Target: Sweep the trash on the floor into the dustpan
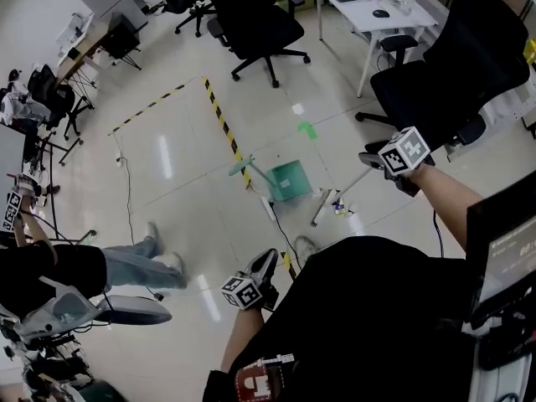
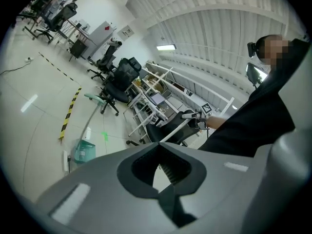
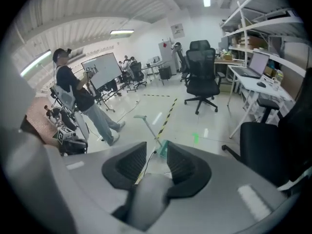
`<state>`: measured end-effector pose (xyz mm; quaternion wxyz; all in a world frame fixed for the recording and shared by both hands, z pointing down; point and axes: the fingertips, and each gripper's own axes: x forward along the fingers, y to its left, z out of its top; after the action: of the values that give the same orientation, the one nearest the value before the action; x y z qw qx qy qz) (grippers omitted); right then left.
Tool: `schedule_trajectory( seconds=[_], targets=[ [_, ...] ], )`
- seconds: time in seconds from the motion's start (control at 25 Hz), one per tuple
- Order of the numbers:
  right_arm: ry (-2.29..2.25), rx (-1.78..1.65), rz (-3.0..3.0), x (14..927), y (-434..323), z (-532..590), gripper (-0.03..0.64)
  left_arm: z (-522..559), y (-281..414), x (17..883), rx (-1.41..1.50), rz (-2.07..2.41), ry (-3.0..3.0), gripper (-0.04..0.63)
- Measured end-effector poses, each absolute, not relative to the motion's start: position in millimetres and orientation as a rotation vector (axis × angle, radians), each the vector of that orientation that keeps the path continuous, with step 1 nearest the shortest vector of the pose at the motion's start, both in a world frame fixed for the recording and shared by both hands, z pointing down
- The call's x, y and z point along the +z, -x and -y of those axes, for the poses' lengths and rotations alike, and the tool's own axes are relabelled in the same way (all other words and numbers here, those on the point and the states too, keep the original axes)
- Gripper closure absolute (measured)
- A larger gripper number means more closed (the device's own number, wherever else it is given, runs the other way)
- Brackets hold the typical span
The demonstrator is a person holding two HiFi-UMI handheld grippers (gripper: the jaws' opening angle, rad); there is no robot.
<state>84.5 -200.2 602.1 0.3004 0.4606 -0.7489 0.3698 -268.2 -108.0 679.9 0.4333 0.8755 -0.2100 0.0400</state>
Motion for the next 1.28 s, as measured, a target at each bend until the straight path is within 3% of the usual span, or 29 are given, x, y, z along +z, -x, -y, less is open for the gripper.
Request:
schedule_trajectory(
  seconds=[0.28,0.72,1.28],
  targets=[
    [-1.096,0.98,1.921,643.5,-52.6,289.3,0.486,153.7,299.2,686.7,0.13,0.604,-2.111,0.595],
    [-0.921,0.87,1.989,663.3,-76.6,394.7,0.486,130.4,266.3,674.7,0.069,0.917,-1.951,0.594],
    [-0.356,0.385,1.968,654.8,-57.2,377.8,0.488,145.9,252.4,675.7,0.061,0.927,-1.967,0.594]
  ],
)
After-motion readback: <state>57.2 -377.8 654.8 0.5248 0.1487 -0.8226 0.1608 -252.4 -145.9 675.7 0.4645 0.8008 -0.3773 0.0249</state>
